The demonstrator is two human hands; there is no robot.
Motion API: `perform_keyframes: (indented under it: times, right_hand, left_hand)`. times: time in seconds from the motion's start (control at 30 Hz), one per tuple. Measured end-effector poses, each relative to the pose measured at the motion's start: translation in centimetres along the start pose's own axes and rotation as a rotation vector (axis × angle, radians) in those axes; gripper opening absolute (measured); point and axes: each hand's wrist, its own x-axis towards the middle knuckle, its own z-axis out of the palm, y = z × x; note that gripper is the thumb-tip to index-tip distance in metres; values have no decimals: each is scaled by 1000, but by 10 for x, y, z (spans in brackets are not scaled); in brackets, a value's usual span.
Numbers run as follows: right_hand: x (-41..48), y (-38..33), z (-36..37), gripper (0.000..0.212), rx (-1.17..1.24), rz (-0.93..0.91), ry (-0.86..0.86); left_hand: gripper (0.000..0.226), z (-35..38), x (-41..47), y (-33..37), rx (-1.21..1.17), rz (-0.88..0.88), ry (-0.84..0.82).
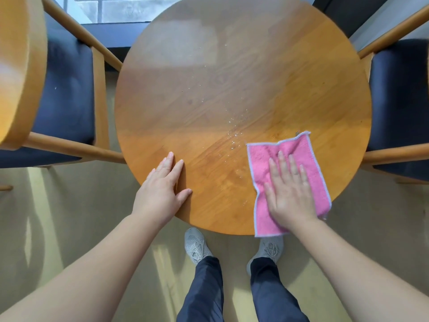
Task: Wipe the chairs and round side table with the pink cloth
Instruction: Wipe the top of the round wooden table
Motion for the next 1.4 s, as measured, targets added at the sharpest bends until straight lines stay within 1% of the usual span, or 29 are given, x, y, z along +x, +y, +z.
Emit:
perform_keyframes:
  times: [0.13,0.23,0.3,0.4,0.57,0.73,0.87,1.23,1.33,1.4]
  right_hand:
    - [66,15,-29,68,38,186,23]
    - [120,15,-42,66,26,237,67]
    - [149,11,-49,64,13,224,71]
    - [178,0,-57,63,-18,147,59]
    - [193,-26,-59,63,-74,18,25]
    - [167,-50,-52,69,-83,-152,9]
    - [123,-69,-32,67,-68,-244,2]
    - [-11,-106,22,61,-88,-263,-8]
    - [-28,-111,31,60,-93,-280,-4]
    - [-29,-109,32,61,-97,-283,6]
  left_hand:
    - [73,-3,-4,-11,29,-23,32]
    - [70,-5,-7,-22,41,-20,20]
    - [70,-5,-6,-28,24,-8,3]
    - [71,-3,-3,-32,-12,10,-16]
    - [70,-1,-2,-33,-56,12,-4]
    - [71,0,-2,-34,-71,18,9]
    - [71,-2,-1,-34,-86,16,-12]
    - [65,-12,-1,-44,-146,75,-39]
    - [61,-17,0,-50,-132,84,-34]
    - [59,-19,1,-54,-93,68,6]
